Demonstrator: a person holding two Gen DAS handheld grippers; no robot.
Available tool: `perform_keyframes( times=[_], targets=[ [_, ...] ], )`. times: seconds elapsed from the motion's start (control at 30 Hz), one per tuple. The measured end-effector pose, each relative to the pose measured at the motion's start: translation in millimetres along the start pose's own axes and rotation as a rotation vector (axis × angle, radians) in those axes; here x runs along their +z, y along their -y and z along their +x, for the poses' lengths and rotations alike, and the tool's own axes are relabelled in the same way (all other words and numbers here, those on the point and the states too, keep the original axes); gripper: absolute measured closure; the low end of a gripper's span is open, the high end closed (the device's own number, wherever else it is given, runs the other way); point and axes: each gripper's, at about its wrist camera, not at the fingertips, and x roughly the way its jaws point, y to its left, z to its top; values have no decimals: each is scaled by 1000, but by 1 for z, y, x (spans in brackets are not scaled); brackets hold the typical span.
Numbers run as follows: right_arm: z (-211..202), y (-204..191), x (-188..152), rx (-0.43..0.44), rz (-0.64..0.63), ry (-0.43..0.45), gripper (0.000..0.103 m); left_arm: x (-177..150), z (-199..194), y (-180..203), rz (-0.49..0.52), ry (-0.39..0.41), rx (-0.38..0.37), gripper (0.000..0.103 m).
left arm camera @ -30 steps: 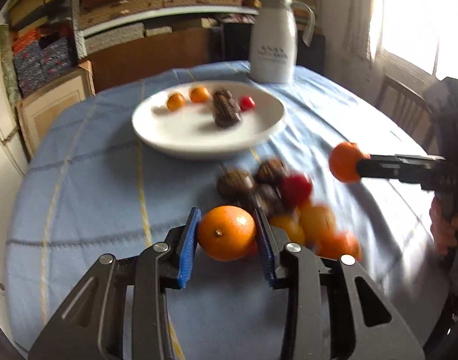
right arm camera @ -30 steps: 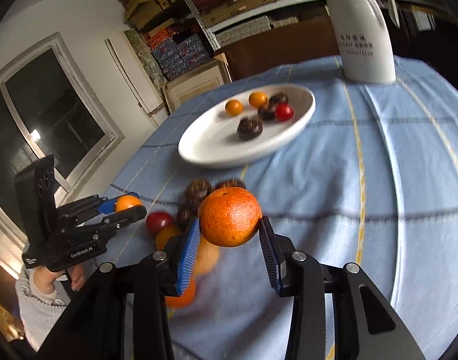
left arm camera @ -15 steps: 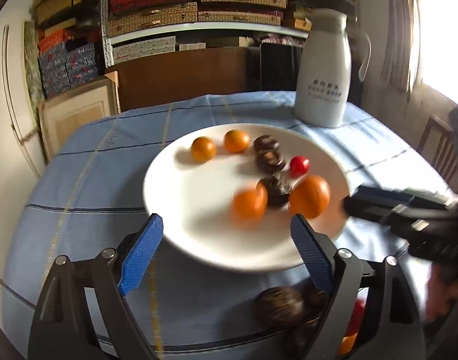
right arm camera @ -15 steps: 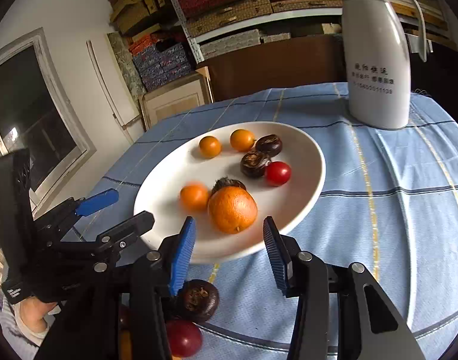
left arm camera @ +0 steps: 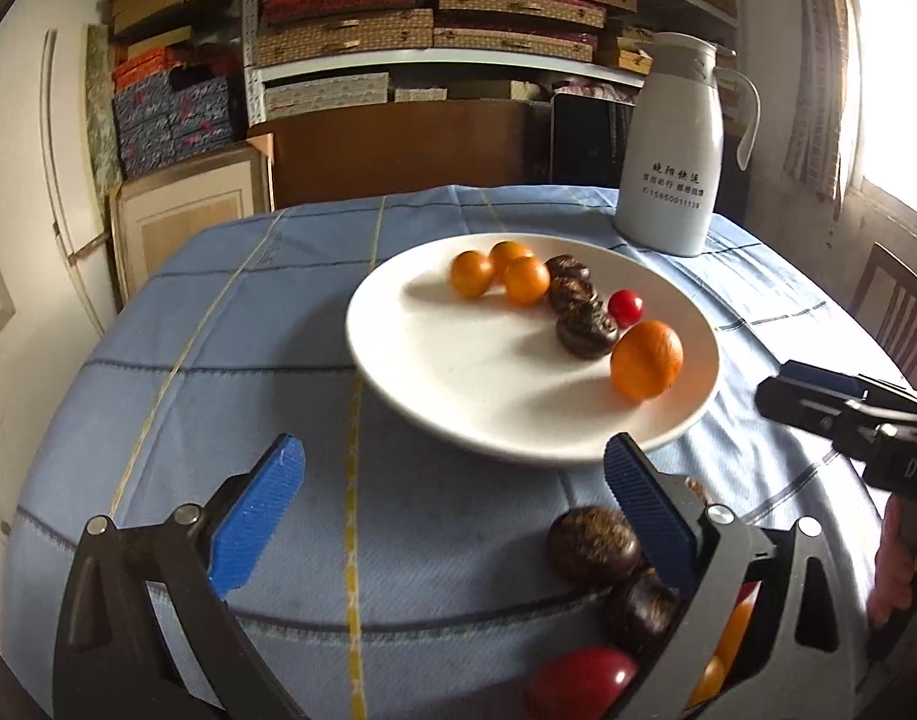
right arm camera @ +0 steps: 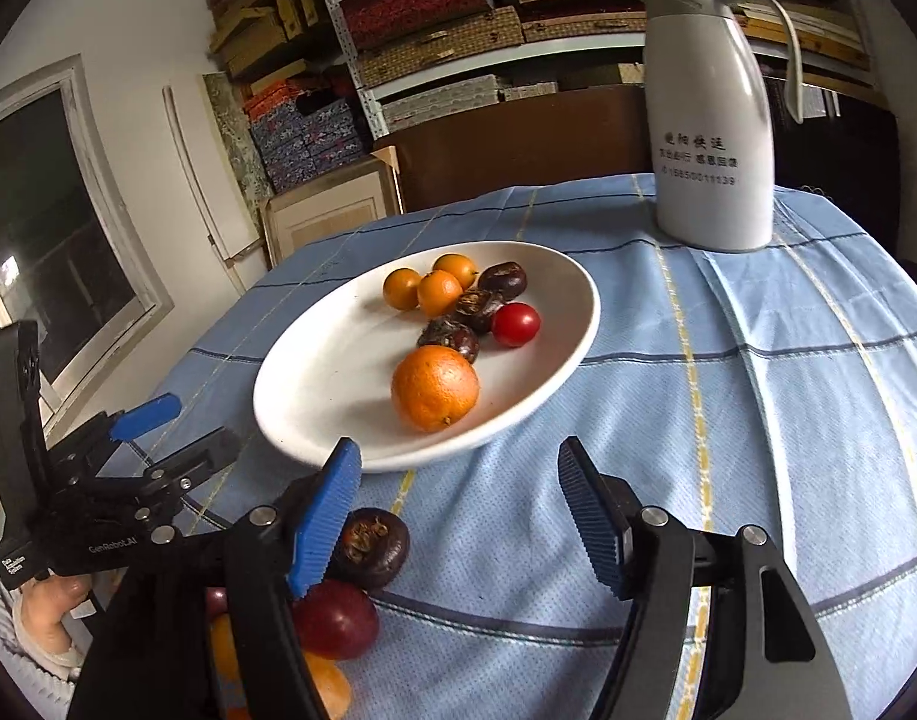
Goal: Organize fruits
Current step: 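Grasp the red tomato with the left tool while the right tool grasps an orange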
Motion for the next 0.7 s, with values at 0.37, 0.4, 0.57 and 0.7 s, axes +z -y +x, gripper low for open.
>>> perform_keyframes(
  times=[0.37, 0.4, 0.57, 0.7],
  targets=[
    [-16, -1, -29, 7, 32, -22, 29, -29, -28, -13, -47, -1, 5, 5],
    [-17, -3, -32, 10, 27, -27, 28, -32, -32, -13, -47, 1, 1, 5],
    [-32, -4, -44, 63, 51, -10, 27, -46, -47, -13, -68, -5, -50, 5],
    [-44, -3, -55, 150, 88, -30, 27, -55, -53, -11, -71, -47, -95, 5]
  ],
)
